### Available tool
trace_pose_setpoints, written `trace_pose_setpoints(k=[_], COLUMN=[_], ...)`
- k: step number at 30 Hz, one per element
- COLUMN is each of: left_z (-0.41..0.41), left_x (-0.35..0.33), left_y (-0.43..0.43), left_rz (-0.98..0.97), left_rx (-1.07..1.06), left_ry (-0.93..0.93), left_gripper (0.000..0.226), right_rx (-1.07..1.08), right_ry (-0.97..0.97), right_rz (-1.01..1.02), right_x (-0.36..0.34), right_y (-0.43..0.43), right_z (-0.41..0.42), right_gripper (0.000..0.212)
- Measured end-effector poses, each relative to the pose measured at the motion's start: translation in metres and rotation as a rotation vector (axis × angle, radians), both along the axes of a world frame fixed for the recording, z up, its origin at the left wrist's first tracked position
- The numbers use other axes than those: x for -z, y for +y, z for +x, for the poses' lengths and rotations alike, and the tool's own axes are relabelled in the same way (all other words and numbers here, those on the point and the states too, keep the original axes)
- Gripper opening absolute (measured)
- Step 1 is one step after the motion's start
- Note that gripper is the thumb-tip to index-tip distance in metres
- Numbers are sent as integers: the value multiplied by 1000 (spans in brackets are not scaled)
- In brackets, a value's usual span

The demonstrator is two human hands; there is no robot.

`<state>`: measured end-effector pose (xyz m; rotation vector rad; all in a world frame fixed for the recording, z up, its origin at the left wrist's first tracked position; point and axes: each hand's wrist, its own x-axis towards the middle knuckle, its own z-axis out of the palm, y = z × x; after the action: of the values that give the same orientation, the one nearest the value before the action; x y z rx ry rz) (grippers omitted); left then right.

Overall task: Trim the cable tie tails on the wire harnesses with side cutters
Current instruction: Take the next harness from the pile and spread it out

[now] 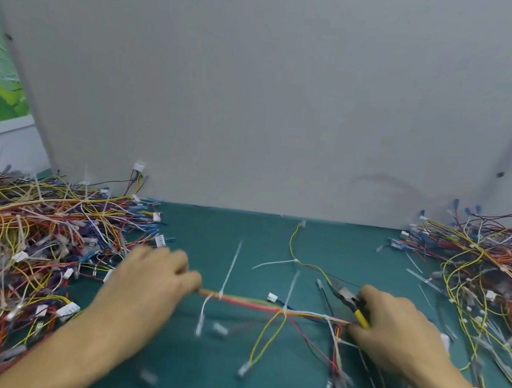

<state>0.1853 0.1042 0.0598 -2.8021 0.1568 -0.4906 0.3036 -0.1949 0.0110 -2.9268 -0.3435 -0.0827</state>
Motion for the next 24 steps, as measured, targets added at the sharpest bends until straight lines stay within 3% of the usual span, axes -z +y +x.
trace_pose_setpoints(k=[2, 3, 5, 7, 9, 12, 16, 21, 24], left_z=[11, 17, 27, 31, 24, 2, -24, -50, -55], left_x=[-7, -8, -1, 21, 41, 51, 51, 66, 66], left_y=[2, 0, -6, -12, -15, -10, 23, 64, 75], left_rz=[-21, -48, -60, -67, -167, -362, -525, -510, -456], left_rx=[133, 159, 179, 142, 37, 25, -113, -347, -323], left_ry=[-246, -281, -232, -52, 72, -44, -194, 41, 95], left_gripper=[25, 27, 23, 8, 30, 47, 23, 45, 31], right_rx=[32, 45, 77, 109, 112, 96, 86, 113, 154], right_ry=[44, 61, 78, 77, 74, 74, 83, 31, -6], right_rz=[-10, -15, -17, -6, 5, 28, 46, -14, -35], right_x=[-1, -1, 1, 2, 3, 5, 6, 7, 6], right_y=[-8, -10, -14, -20, -24, -26, -26, -29, -35], right_z=[-1, -1, -2, -2, -1, 1, 3, 4, 7], right_gripper=[21, 20, 17, 15, 14, 16, 17, 17, 17])
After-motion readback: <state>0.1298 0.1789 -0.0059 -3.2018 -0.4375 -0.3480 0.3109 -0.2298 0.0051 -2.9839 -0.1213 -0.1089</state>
